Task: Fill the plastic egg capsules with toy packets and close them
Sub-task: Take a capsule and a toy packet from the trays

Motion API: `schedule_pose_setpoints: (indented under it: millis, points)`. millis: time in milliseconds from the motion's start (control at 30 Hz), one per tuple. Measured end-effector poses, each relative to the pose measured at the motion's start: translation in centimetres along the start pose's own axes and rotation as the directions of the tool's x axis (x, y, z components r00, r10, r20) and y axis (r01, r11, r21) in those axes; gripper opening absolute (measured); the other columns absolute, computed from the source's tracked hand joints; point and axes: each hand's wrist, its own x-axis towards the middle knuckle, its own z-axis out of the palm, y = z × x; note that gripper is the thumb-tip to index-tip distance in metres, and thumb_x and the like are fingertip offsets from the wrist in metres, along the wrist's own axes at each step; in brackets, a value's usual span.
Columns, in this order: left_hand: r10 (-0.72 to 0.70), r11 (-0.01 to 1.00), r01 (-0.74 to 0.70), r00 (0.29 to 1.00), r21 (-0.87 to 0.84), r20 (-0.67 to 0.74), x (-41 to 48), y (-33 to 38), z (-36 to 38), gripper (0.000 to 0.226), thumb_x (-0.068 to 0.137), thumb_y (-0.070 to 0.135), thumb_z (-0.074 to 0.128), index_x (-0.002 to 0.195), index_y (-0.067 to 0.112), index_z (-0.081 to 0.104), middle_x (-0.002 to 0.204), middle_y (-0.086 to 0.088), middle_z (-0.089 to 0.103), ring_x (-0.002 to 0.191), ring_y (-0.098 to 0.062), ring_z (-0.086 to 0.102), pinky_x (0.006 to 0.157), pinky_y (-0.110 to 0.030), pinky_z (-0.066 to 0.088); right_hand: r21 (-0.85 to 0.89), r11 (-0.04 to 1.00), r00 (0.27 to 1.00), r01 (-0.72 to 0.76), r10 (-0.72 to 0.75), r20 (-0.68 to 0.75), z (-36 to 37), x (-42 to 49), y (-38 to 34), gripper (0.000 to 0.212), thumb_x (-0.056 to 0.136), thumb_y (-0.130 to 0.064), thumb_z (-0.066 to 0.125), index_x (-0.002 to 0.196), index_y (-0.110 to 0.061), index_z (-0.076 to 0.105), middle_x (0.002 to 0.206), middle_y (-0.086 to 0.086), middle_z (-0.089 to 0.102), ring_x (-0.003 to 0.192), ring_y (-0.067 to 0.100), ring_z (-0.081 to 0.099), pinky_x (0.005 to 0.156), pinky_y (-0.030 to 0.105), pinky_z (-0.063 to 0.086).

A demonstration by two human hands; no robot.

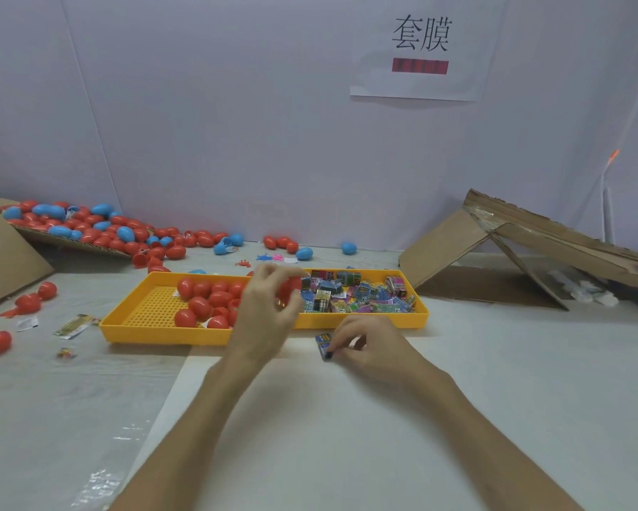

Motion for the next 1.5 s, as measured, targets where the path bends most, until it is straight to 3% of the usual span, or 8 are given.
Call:
schedule_pose_setpoints:
  millis: [133,267,367,533,833,1167,1267,1500]
  points:
    - [0.045,0.998,-0.055,0.955,0.026,0.294,-1.3,0.6,1.7,0.021,0.094,0.005,0.058,0.101,0.025,0.061,0.095,0.008,0.059,0.081,-0.004,0.054,0.071,-0.02,0.04,-0.005,1.0,0.999,-0.002,0.002,-0.054,0.1,0.0,0.1,0.021,0.081,-0.003,0.068,0.083,-0.022,0.076,0.077,-0.021,0.069,0.075,0.004,0.065,0.063,0.01,0.046]
    - [-0.003,0.988,-0.071,0.871,0.134,0.49,-2.0,0.8,2.6,0.021,0.096,0.015,0.044,0.105,0.025,0.06,0.092,0.008,0.045,0.081,-0.015,0.052,0.075,-0.037,0.045,0.028,1.0,0.999,-0.004,0.005,-0.048,-0.2,-0.1,0.2,0.019,0.081,-0.002,0.064,0.085,-0.019,0.071,0.078,-0.007,0.073,0.074,0.009,0.068,0.064,0.022,0.053]
    - [-0.061,0.983,-0.032,0.873,0.182,0.484,-2.0,0.5,2.7,0.03,0.094,0.012,0.05,0.116,0.03,0.055,0.093,0.011,0.049,0.082,-0.015,0.054,0.077,-0.039,0.048,0.046,0.999,0.998,-0.025,0.028,-0.053,-0.6,-0.1,0.3,0.023,0.077,0.002,0.068,0.079,-0.021,0.068,0.077,-0.005,0.073,0.075,0.009,0.069,0.064,0.019,0.052]
    - [-0.133,0.921,-0.118,0.801,0.372,0.583,-2.0,-0.6,2.2,0.041,0.095,0.024,0.057,0.132,0.041,0.055,0.119,0.012,0.062,0.111,-0.015,0.059,0.086,-0.036,0.051,0.068,0.996,0.999,-0.049,0.05,-0.012,-1.1,-0.2,0.3,0.031,0.073,0.007,0.071,0.071,-0.025,0.069,0.078,-0.002,0.074,0.077,0.011,0.072,0.067,0.021,0.055]
    - [-0.198,0.928,-0.035,0.798,0.371,0.569,-1.9,-1.2,2.5,0.03,0.097,0.031,0.063,0.123,0.046,0.068,0.101,0.008,0.071,0.086,-0.013,0.059,0.069,-0.031,0.046,0.057,0.995,0.996,-0.077,0.074,0.053,-1.9,-0.2,0.4,0.022,0.072,0.004,0.075,0.072,-0.018,0.074,0.077,-0.003,0.074,0.075,0.006,0.069,0.068,0.029,0.058]
    - [-0.214,0.895,-0.04,0.836,0.444,0.506,-2.0,-0.8,3.1,0.039,0.101,0.021,0.055,0.128,0.046,0.067,0.117,0.002,0.07,0.106,-0.024,0.061,0.075,-0.031,0.045,0.126,0.988,0.995,-0.093,0.087,0.048,-2.1,-0.3,-0.3,0.019,0.072,0.007,0.075,0.071,-0.013,0.074,0.086,0.001,0.076,0.079,0.017,0.072,0.069,0.029,0.058]
    - [-0.229,0.896,-0.018,0.838,0.444,0.495,-2.0,-0.9,3.1,0.035,0.1,0.023,0.056,0.127,0.043,0.069,0.121,0.004,0.07,0.108,-0.023,0.062,0.079,-0.033,0.048,0.144,0.985,0.995,-0.096,0.092,0.032,-2.2,-0.3,-0.3,0.027,0.073,0.007,0.076,0.069,-0.019,0.072,0.083,0.006,0.075,0.079,0.023,0.072,0.071,0.04,0.059]
    - [-0.253,0.933,0.019,0.745,0.36,0.617,-1.3,-1.0,2.5,0.038,0.099,0.032,0.057,0.135,0.045,0.061,0.113,0.012,0.07,0.106,-0.015,0.061,0.086,-0.036,0.053,0.153,0.984,0.996,-0.094,0.091,0.026,-2.1,-0.5,-0.1,0.024,0.073,0.01,0.072,0.071,-0.014,0.072,0.084,0.002,0.076,0.08,0.019,0.074,0.077,0.043,0.061]
